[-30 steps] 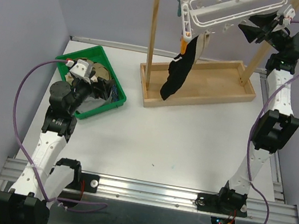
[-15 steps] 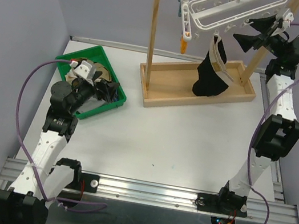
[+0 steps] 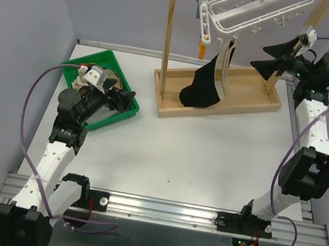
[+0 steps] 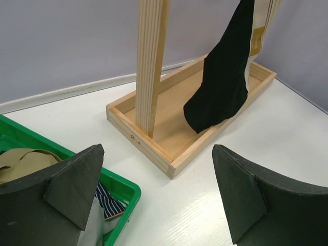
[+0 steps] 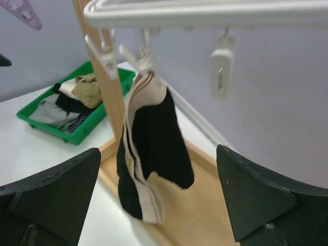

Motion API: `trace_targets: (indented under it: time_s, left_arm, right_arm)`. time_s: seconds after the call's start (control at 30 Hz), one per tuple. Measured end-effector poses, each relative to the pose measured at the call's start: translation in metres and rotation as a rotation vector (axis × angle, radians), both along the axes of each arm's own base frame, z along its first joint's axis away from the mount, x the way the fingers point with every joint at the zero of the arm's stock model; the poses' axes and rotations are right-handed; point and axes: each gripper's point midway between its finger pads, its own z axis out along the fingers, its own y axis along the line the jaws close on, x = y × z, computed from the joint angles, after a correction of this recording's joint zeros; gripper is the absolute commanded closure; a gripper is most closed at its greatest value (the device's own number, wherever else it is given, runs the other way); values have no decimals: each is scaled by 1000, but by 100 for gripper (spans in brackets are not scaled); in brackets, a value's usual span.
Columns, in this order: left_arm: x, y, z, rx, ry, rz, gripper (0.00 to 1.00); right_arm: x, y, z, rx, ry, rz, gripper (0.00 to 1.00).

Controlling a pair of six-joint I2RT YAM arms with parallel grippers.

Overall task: Remove the underwear clipped to the hanger
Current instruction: Remove the underwear from the hanger.

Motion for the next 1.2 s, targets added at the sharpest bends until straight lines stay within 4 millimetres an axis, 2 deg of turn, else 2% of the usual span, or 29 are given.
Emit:
trace_targets:
  time_s: [0.1,0.23,0.4,0.6,0.8,0.9,1.0,1.1,1.2]
  left_arm:
    - [2,-1,-2,-14,17,-1,1]
    - [4,-2,-4,-28,28,-3,1]
    - [5,-4,-4,-34,29,-10,1]
    - [4,-15,-5,-39,36,-41,1]
    - [-5,-48,-12,-38,58,-134,1]
    - [-11,-62,-13,-37,62,-166,1]
    - [-18,-80,-9,-43,46,-197,2]
    - [-23,-99,-3,-54,17,-225,2]
    - [-26,-122,-4,-63,4,-250,2]
  right_arm:
    - [-14,5,-28,29,115,35,1]
    - [-23,6,-66,56,225,10,0]
    - [-14,1,-96,10,269,-124,0]
    - [-11,14,-127,-99,246,-162,0]
    - [-2,19,-153,-191,192,-128,0]
    - [7,17,-177,-209,223,-123,0]
    - [14,19,-193,-218,245,-113,0]
    - [18,25,-198,-226,240,-90,0]
    - [15,45,-198,-244,208,-34,0]
